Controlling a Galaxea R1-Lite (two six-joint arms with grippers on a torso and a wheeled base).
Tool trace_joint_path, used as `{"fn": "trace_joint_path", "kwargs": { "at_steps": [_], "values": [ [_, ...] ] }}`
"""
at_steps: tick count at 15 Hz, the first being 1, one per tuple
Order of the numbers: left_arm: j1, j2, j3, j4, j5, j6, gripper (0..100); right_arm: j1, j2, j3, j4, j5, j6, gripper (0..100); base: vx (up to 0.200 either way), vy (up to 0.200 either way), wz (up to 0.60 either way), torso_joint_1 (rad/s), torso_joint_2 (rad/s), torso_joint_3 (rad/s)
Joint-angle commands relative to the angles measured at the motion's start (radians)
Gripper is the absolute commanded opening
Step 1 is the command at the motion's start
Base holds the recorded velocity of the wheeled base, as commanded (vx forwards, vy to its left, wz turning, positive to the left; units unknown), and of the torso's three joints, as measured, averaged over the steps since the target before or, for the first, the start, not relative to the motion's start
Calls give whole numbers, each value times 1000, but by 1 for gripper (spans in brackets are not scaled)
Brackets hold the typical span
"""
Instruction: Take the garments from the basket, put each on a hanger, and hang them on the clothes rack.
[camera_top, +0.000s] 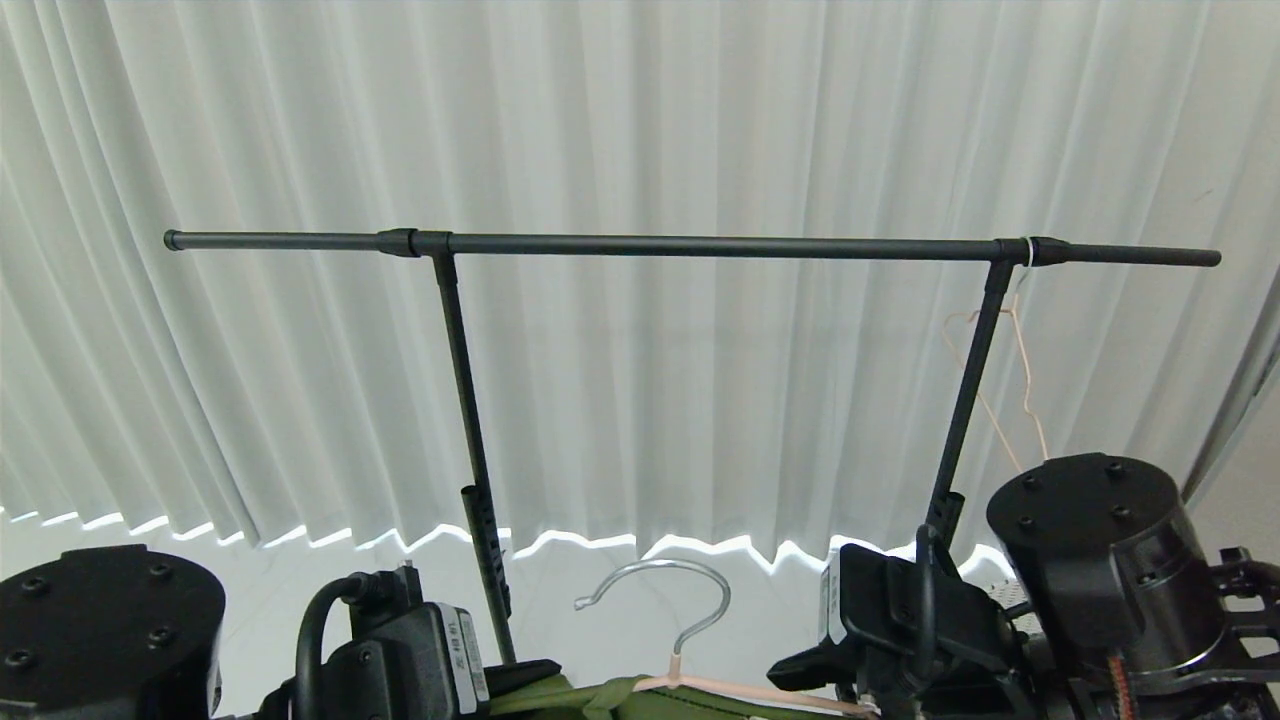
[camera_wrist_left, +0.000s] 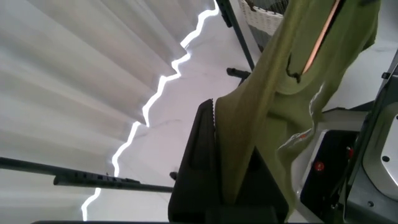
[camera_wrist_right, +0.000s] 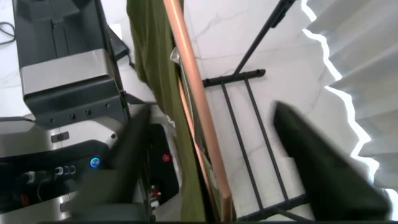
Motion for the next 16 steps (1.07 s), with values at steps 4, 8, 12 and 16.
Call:
{"fn": "trace_joint_path", "kwargs": {
  "at_steps": [4,8,12,16],
  "values": [
    [0,0,1,-13,0,-2,0,-10,8,4,0,-1,-2,0,0,0,0,0,0,0],
    [0,4,7,-13,2,-1,100,-15,-2,4,0,-1,-5,0,0,0,0,0,0,0],
    [3,-9,16,-13,3,-7,100,-29,-43,12,18,-20,-9,0,0,0,0,0,0,0],
    [11,-81,81,-13,5,-10,100,-84,-111,46,55,-37,-9,0,0,0,0,0,0,0]
  ]
}}
